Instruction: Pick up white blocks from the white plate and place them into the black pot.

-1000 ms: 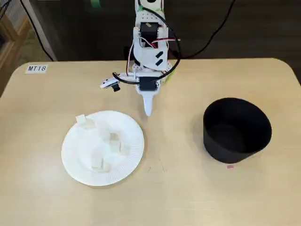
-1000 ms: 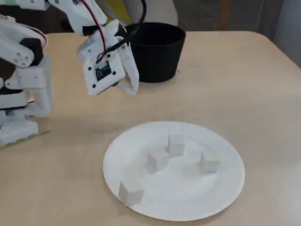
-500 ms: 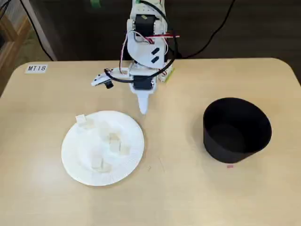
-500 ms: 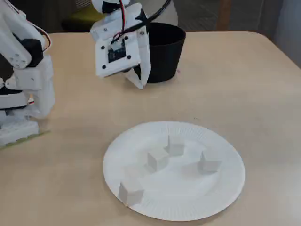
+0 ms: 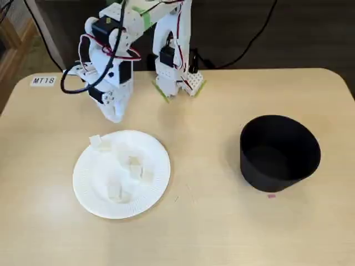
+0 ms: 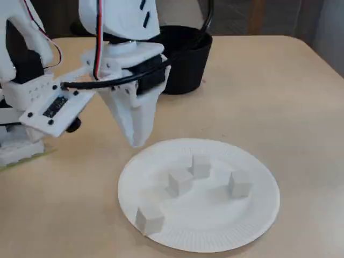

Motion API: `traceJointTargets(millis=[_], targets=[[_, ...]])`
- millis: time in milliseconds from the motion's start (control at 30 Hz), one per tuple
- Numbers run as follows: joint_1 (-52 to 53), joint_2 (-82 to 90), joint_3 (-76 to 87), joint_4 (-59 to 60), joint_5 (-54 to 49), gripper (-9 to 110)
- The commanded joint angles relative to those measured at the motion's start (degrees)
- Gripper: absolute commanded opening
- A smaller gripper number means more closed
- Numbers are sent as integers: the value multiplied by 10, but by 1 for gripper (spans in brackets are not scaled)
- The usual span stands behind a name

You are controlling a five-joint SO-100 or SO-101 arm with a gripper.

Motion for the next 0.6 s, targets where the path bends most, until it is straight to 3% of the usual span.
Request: traceJointTargets(millis=[0, 67, 267, 567], targets=[[28, -31, -55, 24, 4, 11], [29, -42, -63, 26, 5, 19], [31, -69, -78, 25, 11, 29], [41, -133, -83, -18, 24, 31]])
